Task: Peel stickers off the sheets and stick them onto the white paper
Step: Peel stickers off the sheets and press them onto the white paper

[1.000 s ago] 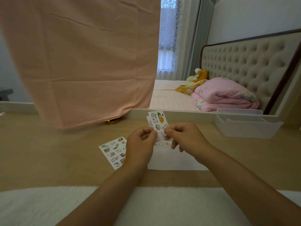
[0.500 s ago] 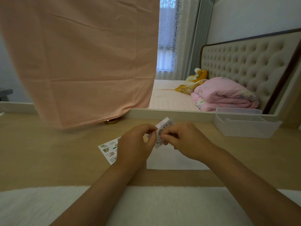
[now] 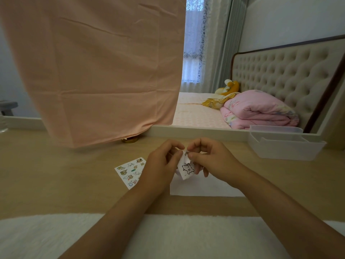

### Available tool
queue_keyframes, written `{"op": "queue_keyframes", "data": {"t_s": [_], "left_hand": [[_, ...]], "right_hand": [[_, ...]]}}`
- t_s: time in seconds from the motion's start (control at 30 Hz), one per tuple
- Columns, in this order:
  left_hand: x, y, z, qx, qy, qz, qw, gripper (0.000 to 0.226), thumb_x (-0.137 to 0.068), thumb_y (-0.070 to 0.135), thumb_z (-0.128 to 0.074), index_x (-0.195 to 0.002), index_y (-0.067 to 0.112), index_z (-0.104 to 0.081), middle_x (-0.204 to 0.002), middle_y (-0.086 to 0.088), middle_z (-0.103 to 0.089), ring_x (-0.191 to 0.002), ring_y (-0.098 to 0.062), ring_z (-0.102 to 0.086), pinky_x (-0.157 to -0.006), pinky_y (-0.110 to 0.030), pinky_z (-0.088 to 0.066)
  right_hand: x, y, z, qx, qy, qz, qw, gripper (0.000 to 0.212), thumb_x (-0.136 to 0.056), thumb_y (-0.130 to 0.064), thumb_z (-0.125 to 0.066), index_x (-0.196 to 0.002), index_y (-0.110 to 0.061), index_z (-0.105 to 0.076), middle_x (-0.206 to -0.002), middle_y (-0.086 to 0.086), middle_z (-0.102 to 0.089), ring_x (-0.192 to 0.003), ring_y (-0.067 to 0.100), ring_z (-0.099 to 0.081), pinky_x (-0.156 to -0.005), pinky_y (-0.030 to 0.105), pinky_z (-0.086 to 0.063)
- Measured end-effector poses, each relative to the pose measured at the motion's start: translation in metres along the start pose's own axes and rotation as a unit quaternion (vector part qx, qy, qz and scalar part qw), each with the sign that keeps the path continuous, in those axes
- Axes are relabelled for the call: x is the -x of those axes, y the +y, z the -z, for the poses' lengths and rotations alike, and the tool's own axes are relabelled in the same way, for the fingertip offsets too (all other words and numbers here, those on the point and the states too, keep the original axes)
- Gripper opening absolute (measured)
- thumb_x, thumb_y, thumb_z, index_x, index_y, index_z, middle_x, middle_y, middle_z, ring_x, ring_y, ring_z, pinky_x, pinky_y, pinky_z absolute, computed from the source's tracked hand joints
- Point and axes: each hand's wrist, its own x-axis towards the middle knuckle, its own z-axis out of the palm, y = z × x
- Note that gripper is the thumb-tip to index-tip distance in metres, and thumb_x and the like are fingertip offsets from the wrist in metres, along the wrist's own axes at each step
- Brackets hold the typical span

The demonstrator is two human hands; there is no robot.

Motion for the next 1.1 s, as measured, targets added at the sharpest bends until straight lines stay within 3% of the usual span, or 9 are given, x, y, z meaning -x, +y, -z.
{"op": "queue_keyframes", "data": {"t_s": [0.13, 0.3, 0.47, 0.6, 0.7, 0.8, 0.87, 0.97, 1.1], "left_hand": [[-0.002, -0.001, 0.000, 0.040, -0.027, 0.034, 0.998, 0.017, -0.101, 0.016, -0.055, -0.097, 0.020, -0.071, -0.087, 0.003, -0.072, -0.083, -0.016, -0.071, -0.067, -0.038, -0.061], [-0.003, 0.006, 0.001, 0.098, -0.065, 0.105, 0.988, 0.026, -0.105, 0.017, -0.049, -0.094, 0.008, -0.071, -0.080, -0.004, -0.073, -0.072, -0.017, -0.072, -0.057, -0.021, -0.053], [-0.004, 0.006, 0.004, 0.122, -0.101, 0.163, 0.974, 0.030, -0.105, 0.020, -0.047, -0.086, 0.015, -0.071, -0.071, 0.002, -0.073, -0.065, -0.008, -0.071, -0.053, -0.015, -0.048], [-0.006, 0.006, 0.006, 0.122, -0.137, 0.188, 0.965, 0.033, -0.104, 0.027, -0.046, -0.089, 0.016, -0.074, -0.081, -0.004, -0.075, -0.076, -0.013, -0.073, -0.061, -0.018, -0.050], [-0.006, 0.008, 0.010, 0.145, -0.158, 0.173, 0.961, 0.031, -0.092, 0.038, -0.062, -0.103, 0.011, -0.072, -0.085, 0.002, -0.073, -0.079, -0.010, -0.069, -0.070, -0.020, -0.051], [-0.007, 0.005, 0.014, 0.092, -0.146, 0.134, 0.976, 0.030, -0.081, 0.019, -0.081, -0.108, 0.023, -0.069, -0.068, 0.021, -0.063, -0.069, -0.001, -0.059, -0.071, -0.023, -0.053], [-0.009, 0.004, 0.014, 0.044, -0.128, 0.140, 0.981, 0.040, -0.078, 0.012, -0.083, -0.110, 0.030, -0.066, -0.077, 0.019, -0.068, -0.072, -0.003, -0.062, -0.077, -0.028, -0.058], [-0.010, 0.002, 0.011, 0.047, -0.067, 0.146, 0.986, 0.041, -0.080, 0.010, -0.080, -0.112, 0.032, -0.066, -0.106, 0.009, -0.069, -0.099, -0.008, -0.066, -0.081, -0.031, -0.061], [-0.008, 0.002, 0.000, 0.008, 0.032, 0.173, 0.984, 0.048, -0.081, 0.028, -0.081, -0.121, 0.041, -0.058, -0.129, 0.013, -0.049, -0.115, -0.007, -0.054, -0.085, -0.027, -0.053]], "right_hand": [[0.002, -0.002, 0.002, -0.003, -0.029, 0.003, 1.000, 0.013, -0.095, -0.005, -0.065, -0.093, -0.015, -0.072, -0.071, -0.001, -0.069, -0.059, 0.022, -0.065, -0.048, 0.030, -0.045], [0.007, -0.008, 0.005, 0.019, -0.070, 0.002, 0.997, 0.018, -0.100, -0.022, -0.060, -0.098, -0.015, -0.077, -0.083, 0.003, -0.075, -0.060, 0.021, -0.066, -0.049, 0.027, -0.046], [0.008, -0.013, 0.008, 0.090, -0.069, 0.002, 0.994, 0.015, -0.096, -0.013, -0.065, -0.094, -0.021, -0.078, -0.085, -0.004, -0.076, -0.064, 0.014, -0.068, -0.048, 0.023, -0.046], [0.007, -0.012, 0.007, 0.140, -0.057, 0.010, 0.988, 0.017, -0.086, -0.012, -0.076, -0.083, -0.028, -0.077, -0.079, -0.016, -0.074, -0.062, 0.004, -0.065, -0.047, 0.015, -0.043], [0.006, -0.011, 0.007, 0.140, -0.036, 0.013, 0.989, 0.012, -0.086, -0.016, -0.077, -0.082, -0.027, -0.078, -0.076, -0.015, -0.074, -0.061, 0.004, -0.065, -0.047, 0.012, -0.042], [0.006, -0.010, 0.008, 0.147, 0.000, 0.004, 0.989, 0.007, -0.086, -0.018, -0.077, -0.082, -0.023, -0.078, -0.072, -0.015, -0.073, -0.062, 0.009, -0.069, -0.049, 0.013, -0.044], [0.005, -0.010, 0.009, 0.159, 0.016, 0.002, 0.987, 0.008, -0.086, -0.020, -0.077, -0.080, -0.025, -0.078, -0.074, -0.014, -0.074, -0.065, 0.009, -0.071, -0.055, 0.020, -0.052], [0.004, -0.007, 0.008, 0.145, 0.032, 0.005, 0.989, 0.010, -0.086, -0.018, -0.077, -0.079, -0.025, -0.079, -0.078, -0.010, -0.076, -0.066, 0.009, -0.072, -0.063, 0.029, -0.060], [0.004, -0.006, 0.004, 0.091, 0.060, 0.004, 0.994, 0.006, -0.087, -0.016, -0.076, -0.082, -0.017, -0.080, -0.069, -0.004, -0.074, -0.055, 0.012, -0.067, -0.054, 0.021, -0.051]]}}
